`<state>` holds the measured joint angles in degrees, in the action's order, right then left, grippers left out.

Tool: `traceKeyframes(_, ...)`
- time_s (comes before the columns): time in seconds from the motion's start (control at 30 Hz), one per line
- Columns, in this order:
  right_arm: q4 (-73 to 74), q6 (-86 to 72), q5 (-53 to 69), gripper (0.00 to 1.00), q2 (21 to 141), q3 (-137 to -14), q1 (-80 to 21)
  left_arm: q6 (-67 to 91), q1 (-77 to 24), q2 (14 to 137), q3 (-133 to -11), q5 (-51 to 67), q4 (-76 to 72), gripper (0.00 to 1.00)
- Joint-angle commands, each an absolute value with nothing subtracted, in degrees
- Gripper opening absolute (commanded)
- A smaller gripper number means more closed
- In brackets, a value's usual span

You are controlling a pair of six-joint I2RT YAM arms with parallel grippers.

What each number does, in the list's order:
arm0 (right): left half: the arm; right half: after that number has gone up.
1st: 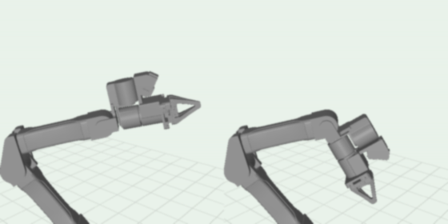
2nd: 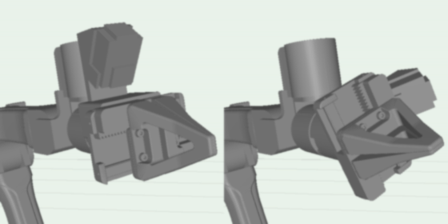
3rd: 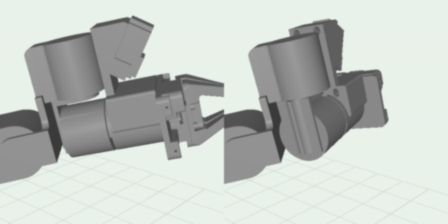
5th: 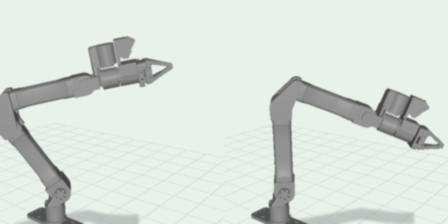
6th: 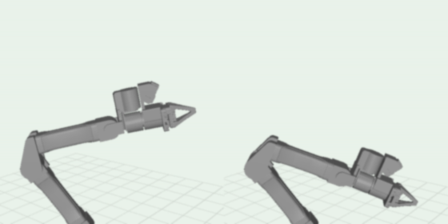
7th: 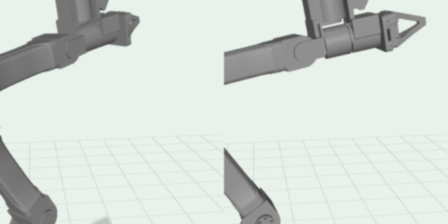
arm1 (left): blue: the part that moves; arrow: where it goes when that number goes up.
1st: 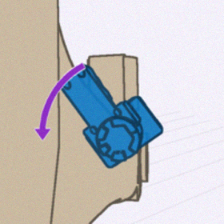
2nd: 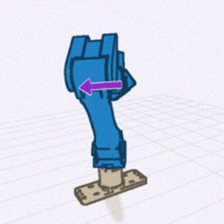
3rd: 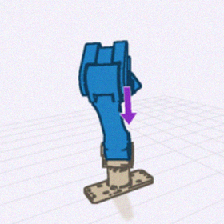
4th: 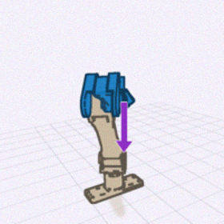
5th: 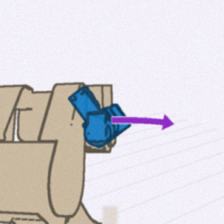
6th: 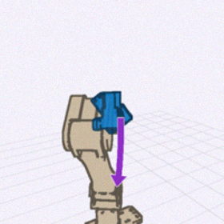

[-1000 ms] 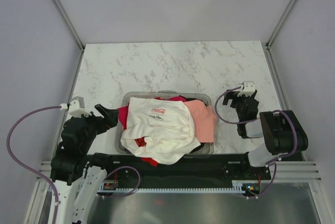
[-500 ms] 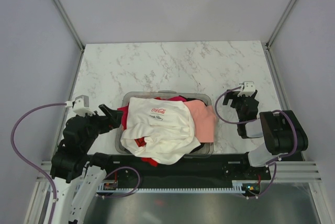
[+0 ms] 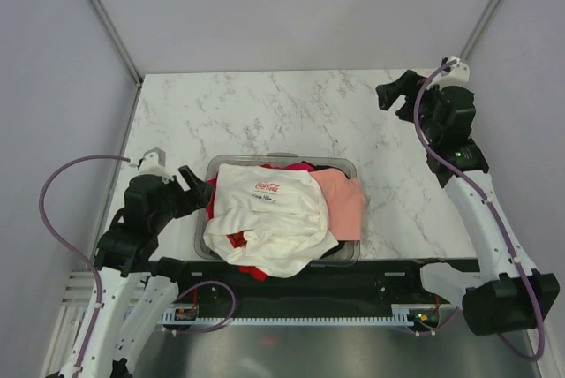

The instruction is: Fold and stack the t-shirts

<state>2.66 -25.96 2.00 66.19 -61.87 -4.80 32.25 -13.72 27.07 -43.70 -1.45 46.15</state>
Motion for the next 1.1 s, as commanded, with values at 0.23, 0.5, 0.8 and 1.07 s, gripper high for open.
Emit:
traceKeyframes(0.23,39.27,-40.77,0.38,0.91,60.30,-62.06,-31.53,33.14,-13.97,27.51,-44.56,-5.19,44.82,0.84)
traceKeyframes(0.5,36.66,-48.60,-5.62,0.83,59.94,-53.97,-47.71,33.31,-13.97,25.75,-44.21,-5.45,44.82,0.84)
traceKeyframes(0.8,33.58,-50.45,-8.17,0.67,62.49,-50.89,-52.73,33.31,-13.97,26.19,-44.12,-4.31,44.82,0.83)
traceKeyframes(1.07,32.70,-48.17,-10.81,0.55,66.27,-51.50,-52.73,33.40,-13.97,26.46,-44.12,-3.78,44.82,0.81)
